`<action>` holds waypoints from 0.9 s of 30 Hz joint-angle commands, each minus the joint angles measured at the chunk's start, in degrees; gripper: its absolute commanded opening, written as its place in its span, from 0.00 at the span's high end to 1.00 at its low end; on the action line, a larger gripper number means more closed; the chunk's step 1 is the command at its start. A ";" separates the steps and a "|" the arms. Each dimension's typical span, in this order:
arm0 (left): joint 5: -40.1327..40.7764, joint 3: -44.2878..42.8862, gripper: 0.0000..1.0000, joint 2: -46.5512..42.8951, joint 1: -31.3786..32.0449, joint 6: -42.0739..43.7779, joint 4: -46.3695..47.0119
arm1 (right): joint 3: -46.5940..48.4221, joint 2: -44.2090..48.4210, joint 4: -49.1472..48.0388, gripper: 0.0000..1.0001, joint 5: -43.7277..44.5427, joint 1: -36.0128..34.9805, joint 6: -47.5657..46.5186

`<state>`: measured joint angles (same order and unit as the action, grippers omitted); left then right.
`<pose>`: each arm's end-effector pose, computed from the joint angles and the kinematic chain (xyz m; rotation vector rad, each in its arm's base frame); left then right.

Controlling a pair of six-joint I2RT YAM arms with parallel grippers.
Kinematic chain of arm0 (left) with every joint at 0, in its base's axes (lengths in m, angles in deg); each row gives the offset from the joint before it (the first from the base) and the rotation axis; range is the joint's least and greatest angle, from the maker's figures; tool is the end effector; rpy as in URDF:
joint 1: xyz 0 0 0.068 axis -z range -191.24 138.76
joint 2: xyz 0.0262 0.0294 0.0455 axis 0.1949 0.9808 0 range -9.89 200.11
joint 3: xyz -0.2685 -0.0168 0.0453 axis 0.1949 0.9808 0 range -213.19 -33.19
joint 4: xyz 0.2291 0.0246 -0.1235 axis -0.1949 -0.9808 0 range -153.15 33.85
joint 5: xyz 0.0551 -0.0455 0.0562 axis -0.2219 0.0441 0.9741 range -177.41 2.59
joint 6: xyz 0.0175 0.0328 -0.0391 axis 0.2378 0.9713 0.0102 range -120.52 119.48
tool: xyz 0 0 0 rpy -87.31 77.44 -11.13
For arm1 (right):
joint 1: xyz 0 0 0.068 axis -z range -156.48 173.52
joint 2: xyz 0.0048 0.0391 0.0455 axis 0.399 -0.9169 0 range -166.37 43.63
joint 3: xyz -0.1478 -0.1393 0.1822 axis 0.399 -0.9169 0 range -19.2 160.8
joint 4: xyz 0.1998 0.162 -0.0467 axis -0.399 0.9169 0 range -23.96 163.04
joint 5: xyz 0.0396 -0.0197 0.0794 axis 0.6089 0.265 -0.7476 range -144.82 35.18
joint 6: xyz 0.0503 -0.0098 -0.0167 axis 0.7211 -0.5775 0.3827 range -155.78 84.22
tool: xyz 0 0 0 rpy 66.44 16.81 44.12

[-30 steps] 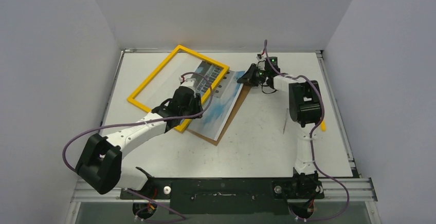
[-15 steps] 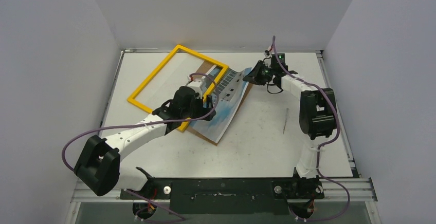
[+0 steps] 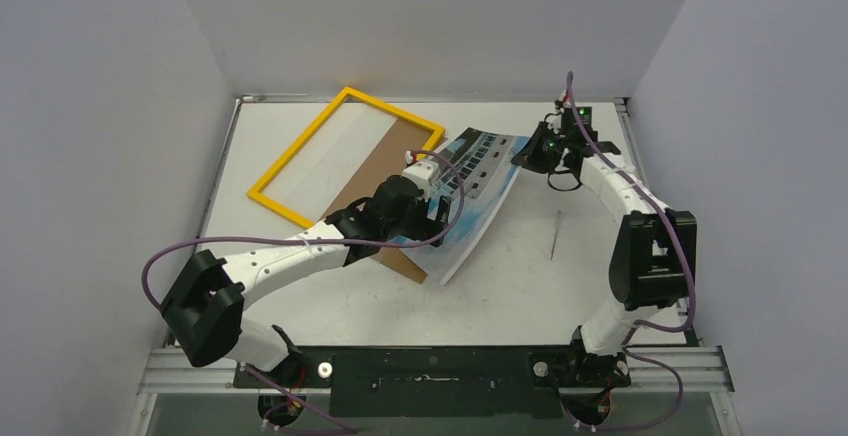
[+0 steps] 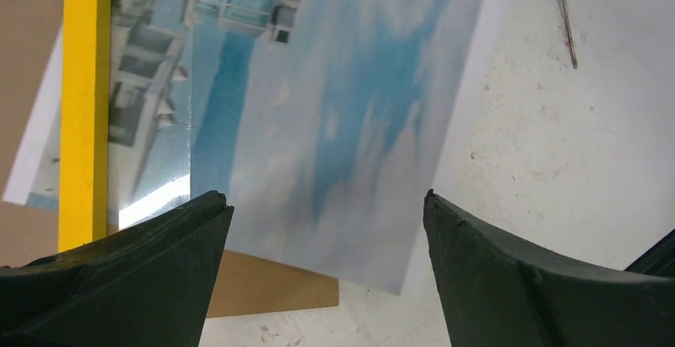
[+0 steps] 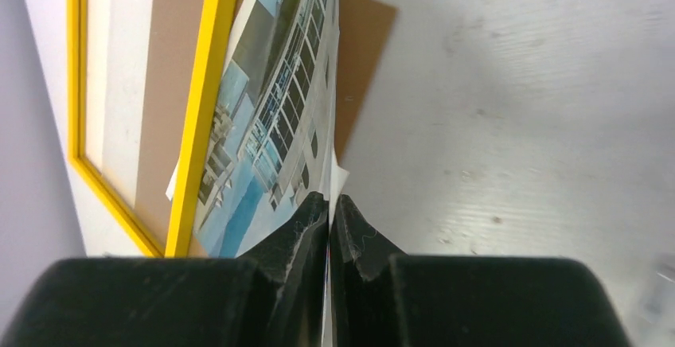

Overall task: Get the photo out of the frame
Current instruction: Move the photo to the center of the board.

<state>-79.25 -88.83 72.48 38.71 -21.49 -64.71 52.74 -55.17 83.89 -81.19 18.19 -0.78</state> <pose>0.2097 -0.2416 0.2554 0.4783 2.1804 -0.5399 0.3781 0.0512 0.2428 0.3894 2.3900 0.8766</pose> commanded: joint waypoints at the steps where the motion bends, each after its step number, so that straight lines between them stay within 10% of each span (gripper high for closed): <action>1: -2.57 -3.09 0.10 0.61 -0.43 -0.35 3.52 | 2.66 6.11 11.26 0.94 7.55 2.65 -6.47; 17: -1.20 11.12 0.10 -6.33 -3.64 -2.73 18.21 | 12.88 11.09 41.12 0.90 40.18 1.22 -16.22; 22: -0.59 13.87 0.11 -8.43 -5.29 -1.46 19.38 | -2.06 21.15 25.62 0.47 18.67 -2.32 -9.36; 27: -0.96 13.35 0.12 -6.60 -6.20 -0.76 18.44 | -17.09 31.47 12.69 0.16 15.66 -5.09 0.50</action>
<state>-80.15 -74.36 66.07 33.38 -23.48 -49.72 40.33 -28.49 108.00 -60.86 14.48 -7.75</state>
